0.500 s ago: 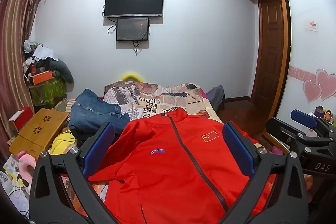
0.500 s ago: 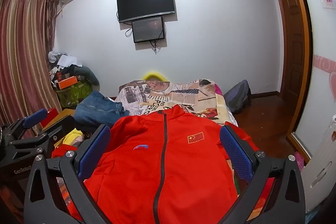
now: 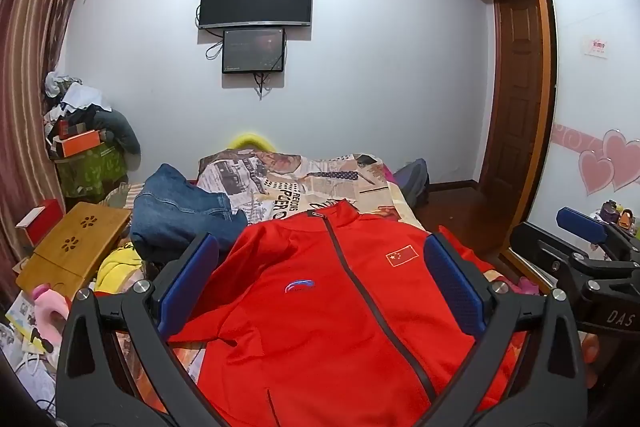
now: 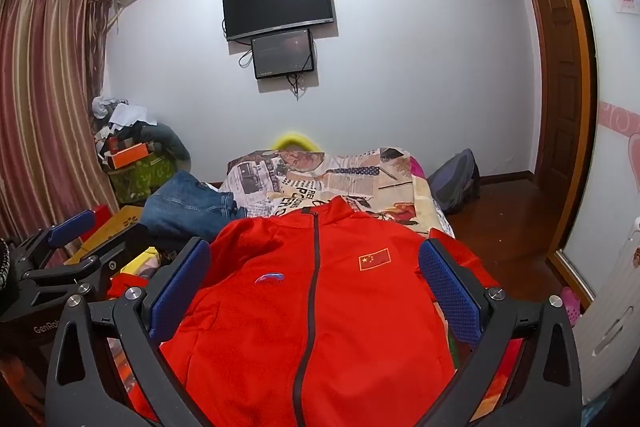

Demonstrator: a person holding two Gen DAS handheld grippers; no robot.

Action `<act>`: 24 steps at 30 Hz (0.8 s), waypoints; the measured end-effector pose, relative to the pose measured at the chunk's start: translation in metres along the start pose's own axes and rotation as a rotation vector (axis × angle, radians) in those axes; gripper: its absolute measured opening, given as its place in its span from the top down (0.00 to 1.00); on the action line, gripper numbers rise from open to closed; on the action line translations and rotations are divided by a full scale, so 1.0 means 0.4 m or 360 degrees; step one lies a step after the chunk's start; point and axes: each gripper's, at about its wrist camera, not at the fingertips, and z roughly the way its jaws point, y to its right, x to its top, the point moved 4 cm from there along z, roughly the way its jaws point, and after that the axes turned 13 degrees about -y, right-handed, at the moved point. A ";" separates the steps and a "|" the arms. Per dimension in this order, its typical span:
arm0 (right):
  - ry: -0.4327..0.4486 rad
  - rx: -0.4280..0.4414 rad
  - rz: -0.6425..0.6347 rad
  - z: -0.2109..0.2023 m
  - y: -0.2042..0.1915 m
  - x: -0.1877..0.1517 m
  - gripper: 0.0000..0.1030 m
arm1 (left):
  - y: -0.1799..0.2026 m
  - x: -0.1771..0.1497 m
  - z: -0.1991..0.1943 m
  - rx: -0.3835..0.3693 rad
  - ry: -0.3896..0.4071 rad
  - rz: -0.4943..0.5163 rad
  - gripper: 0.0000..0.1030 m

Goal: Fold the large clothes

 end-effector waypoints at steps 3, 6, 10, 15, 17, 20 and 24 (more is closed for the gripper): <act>-0.0001 0.0000 0.0000 0.000 -0.001 -0.001 0.00 | -0.005 -0.004 0.000 -0.0002 0.0002 -0.0008 0.00; -0.0003 -0.0001 -0.0001 0.000 -0.001 0.001 0.00 | -0.007 -0.007 0.004 0.0000 -0.0001 -0.0016 0.00; -0.0007 -0.0002 0.0000 0.006 -0.003 -0.002 0.00 | -0.009 -0.002 0.005 0.0002 -0.0011 -0.0025 0.00; -0.0008 -0.0001 0.0000 0.005 -0.007 -0.005 0.00 | -0.013 -0.005 0.006 0.0005 -0.0011 -0.0038 0.00; -0.0010 -0.0002 -0.0001 0.002 -0.012 -0.014 0.00 | -0.013 -0.005 0.006 0.0006 -0.0013 -0.0039 0.00; -0.0011 -0.0003 0.0000 0.003 -0.013 -0.015 0.00 | -0.013 -0.006 0.007 0.0005 -0.0013 -0.0040 0.00; -0.0013 -0.0004 -0.0001 0.004 -0.012 -0.013 0.00 | -0.016 -0.003 0.009 0.0007 -0.0014 -0.0041 0.00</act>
